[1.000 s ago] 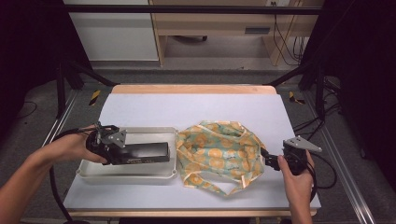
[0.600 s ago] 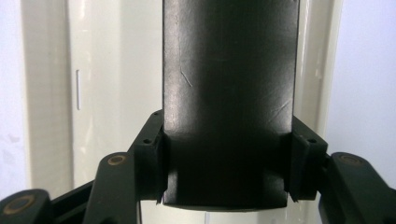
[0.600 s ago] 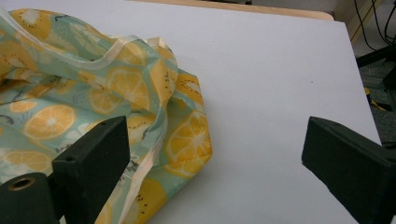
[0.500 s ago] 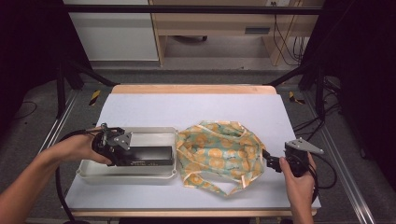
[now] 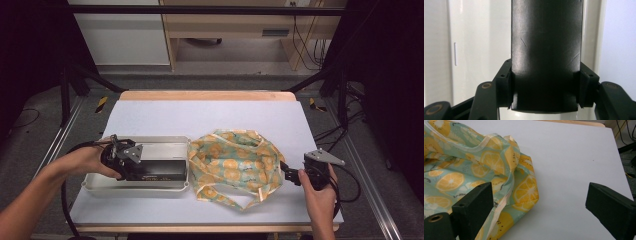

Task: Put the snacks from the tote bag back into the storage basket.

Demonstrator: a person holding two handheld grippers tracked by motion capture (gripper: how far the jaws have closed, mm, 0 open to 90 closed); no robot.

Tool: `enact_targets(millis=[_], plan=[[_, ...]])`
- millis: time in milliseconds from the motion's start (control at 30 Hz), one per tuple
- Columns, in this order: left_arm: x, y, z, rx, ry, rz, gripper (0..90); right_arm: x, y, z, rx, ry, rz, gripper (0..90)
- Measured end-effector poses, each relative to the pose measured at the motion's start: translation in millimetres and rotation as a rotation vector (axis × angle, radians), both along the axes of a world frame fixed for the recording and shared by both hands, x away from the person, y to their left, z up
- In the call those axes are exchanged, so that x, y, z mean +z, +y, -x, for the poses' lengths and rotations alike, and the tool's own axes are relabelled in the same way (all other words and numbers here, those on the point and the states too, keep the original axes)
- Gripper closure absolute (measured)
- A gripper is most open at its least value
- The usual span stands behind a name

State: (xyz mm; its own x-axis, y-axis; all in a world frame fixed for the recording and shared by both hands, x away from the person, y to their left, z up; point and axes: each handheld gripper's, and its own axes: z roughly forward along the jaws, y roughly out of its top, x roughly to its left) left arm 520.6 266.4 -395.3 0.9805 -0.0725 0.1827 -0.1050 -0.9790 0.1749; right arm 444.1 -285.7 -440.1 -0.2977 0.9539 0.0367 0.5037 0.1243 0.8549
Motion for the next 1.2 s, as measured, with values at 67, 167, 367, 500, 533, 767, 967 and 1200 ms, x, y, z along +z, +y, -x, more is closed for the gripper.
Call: enact_targets(millis=[67, 167, 367, 500, 533, 767, 967, 1200], plan=[[-1.3, -0.2, -0.1, 0.000, 0.000, -0.001, 43.4, 0.0, -0.3, 0.0, 0.001, 0.000, 0.001, 8.3], [-2.9, 0.0, -0.7, 0.001, 0.004, 0.003, 43.3, 0.2, -0.5, 0.2, 0.002, 0.001, 0.000, 8.3], [-8.8, 0.0, -0.9, -0.012, 0.014, 0.001, 43.4, 0.1, -1.0, 0.9, 0.000, 0.005, -0.001, 8.3], [-11.5, 0.2, -1.1, -0.014, 0.016, 0.003, 43.3, 0.1, -1.6, 1.3, 0.000, 0.005, -0.001, 8.4], [-11.8, 0.2, -1.1, -0.011, 0.014, 0.004, 43.3, 0.2, -1.6, 1.3, 0.002, 0.005, -0.001, 8.4], [-13.1, 0.5, -1.3, -0.015, 0.019, 0.007, 43.2, 0.3, -0.8, 1.3, 0.005, 0.006, 0.000, 8.5], [-16.3, 1.4, -3.2, -0.027, 0.029, 0.003, 43.1, 0.4, 0.5, 0.9, 0.011, 0.007, 0.001, 8.4], [-19.9, 3.3, -3.7, -0.026, 0.025, 0.006, 42.7, 0.4, -0.1, 1.7, 0.012, 0.011, -0.001, 8.3]])
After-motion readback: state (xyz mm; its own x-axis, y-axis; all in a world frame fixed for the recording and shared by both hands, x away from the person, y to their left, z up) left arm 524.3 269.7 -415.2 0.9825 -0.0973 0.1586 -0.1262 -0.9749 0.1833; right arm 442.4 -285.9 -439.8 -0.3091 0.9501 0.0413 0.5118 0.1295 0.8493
